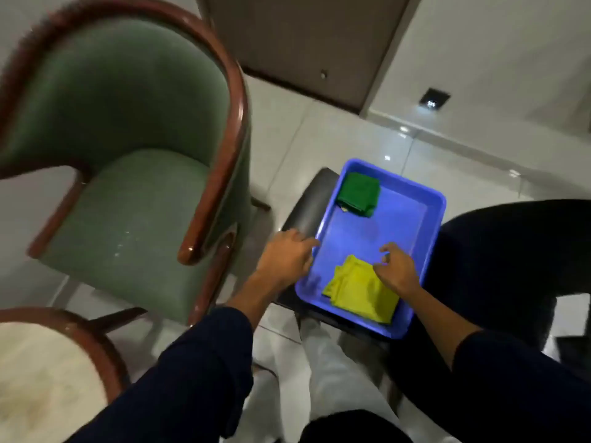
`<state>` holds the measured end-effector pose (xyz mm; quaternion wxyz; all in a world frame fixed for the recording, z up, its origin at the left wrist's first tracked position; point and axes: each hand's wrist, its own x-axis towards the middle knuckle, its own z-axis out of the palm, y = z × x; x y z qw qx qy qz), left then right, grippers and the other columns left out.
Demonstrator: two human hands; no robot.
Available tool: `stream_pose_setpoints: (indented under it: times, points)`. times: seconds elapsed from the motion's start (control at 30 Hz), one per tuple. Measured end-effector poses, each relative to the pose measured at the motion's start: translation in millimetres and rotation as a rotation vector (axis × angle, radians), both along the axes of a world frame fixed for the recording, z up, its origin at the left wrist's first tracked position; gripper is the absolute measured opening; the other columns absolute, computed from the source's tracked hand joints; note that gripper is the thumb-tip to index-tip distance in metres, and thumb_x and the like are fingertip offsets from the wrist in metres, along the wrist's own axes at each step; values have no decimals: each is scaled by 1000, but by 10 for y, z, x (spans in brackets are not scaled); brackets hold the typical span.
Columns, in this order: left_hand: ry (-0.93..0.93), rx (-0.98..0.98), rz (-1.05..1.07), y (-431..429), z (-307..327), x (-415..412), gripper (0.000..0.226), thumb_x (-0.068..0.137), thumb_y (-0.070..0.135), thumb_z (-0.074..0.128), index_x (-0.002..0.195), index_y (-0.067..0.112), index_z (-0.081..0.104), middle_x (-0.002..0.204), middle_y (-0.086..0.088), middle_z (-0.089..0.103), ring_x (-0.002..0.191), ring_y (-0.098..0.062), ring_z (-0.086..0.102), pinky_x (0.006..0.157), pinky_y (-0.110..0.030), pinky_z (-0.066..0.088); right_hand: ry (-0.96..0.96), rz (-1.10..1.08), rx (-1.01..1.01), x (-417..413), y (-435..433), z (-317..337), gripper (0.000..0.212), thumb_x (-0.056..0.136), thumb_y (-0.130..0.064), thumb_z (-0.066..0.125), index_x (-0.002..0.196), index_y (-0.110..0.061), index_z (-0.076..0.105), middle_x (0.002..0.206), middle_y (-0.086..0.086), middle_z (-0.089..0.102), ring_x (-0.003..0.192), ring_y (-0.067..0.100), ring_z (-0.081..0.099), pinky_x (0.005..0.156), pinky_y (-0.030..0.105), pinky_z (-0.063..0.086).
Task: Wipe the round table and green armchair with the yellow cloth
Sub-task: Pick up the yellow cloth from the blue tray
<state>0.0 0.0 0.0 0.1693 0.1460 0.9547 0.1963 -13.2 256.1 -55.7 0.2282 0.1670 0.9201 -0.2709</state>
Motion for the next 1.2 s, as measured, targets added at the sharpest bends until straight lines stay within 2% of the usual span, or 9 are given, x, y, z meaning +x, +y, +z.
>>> stream_pose_setpoints:
  times: [0.27, 0.47, 0.6, 0.67, 0.73, 0.8, 0.97, 1.07, 1.2]
  points:
    - [-656, 42, 67, 805, -968, 137, 61, 90, 30, 63, 147, 18, 44, 140, -19, 54, 130, -36, 52, 104, -44, 44, -389, 471, 353, 48, 241, -680, 67, 76, -32, 73, 132, -13, 41, 132, 17, 52, 127, 35, 46, 101, 50, 38]
    - [-749, 99, 111, 924, -1170, 360, 66, 90, 31, 67, 149, 19, 42, 145, -19, 48, 134, -36, 45, 108, -43, 38, -530, 554, 458, 129, 343, -885, 58, 76, -36, 70, 127, -19, 51, 137, 17, 40, 132, 37, 34, 105, 49, 35]
    - [-733, 266, 329, 706, -891, 507, 56, 89, 28, 69, 140, 13, 53, 138, -17, 56, 127, -32, 55, 106, -38, 42, -544, 389, 102, 31, 116, -584, 32, 77, -20, 73, 108, -15, 67, 109, 14, 66, 95, 31, 64, 71, 32, 48]
    - [-869, 512, 597, 491, -717, 593, 33, 89, 34, 70, 106, 6, 69, 107, -18, 70, 87, -22, 73, 81, -34, 56, -487, 134, -146, -4, -141, -297, 17, 77, -6, 71, 92, -13, 69, 91, 11, 67, 67, 20, 63, 55, 26, 50]
    - [-1109, 742, 782, 240, -517, 677, 50, 87, 56, 64, 86, 6, 69, 85, -14, 72, 55, -12, 70, 58, -26, 57, -476, -146, -523, -10, -435, -6, 24, 79, 6, 64, 102, -1, 65, 92, 16, 68, 68, 21, 69, 61, 29, 59]
    - [-1302, 977, 909, -76, -369, 812, 79, 81, 77, 51, 103, 3, 72, 94, -15, 77, 75, -20, 77, 66, -29, 62, -535, -239, -805, 44, -828, 276, 36, 85, 9, 54, 120, 5, 57, 109, 23, 65, 98, 34, 67, 90, 49, 55]
    - [-860, 1684, 1444, -1082, -250, 1324, 63, 89, 56, 58, 134, 12, 61, 129, -13, 69, 120, -30, 65, 106, -52, 48, -793, -34, -997, 462, -2024, 710, 51, 80, 11, 53, 128, -6, 58, 125, 17, 66, 112, 36, 63, 97, 53, 51]
    - [-515, 1746, 1638, -1805, -273, 1821, 47, 94, 22, 62, 137, 5, 58, 133, -19, 65, 115, -31, 66, 102, -46, 52, -911, 189, -900, 846, -2707, 697, 51, 72, 11, 64, 119, -9, 64, 118, 12, 72, 102, 27, 71, 76, 35, 61]
    - [-295, 1545, 1779, -2711, -538, 2670, 42, 90, 9, 67, 131, 2, 61, 115, -15, 74, 95, -26, 73, 80, -35, 61, -676, 491, -618, 1573, -3690, 377, 46, 77, 13, 68, 114, -13, 62, 111, 7, 71, 75, 0, 73, 57, 14, 55]
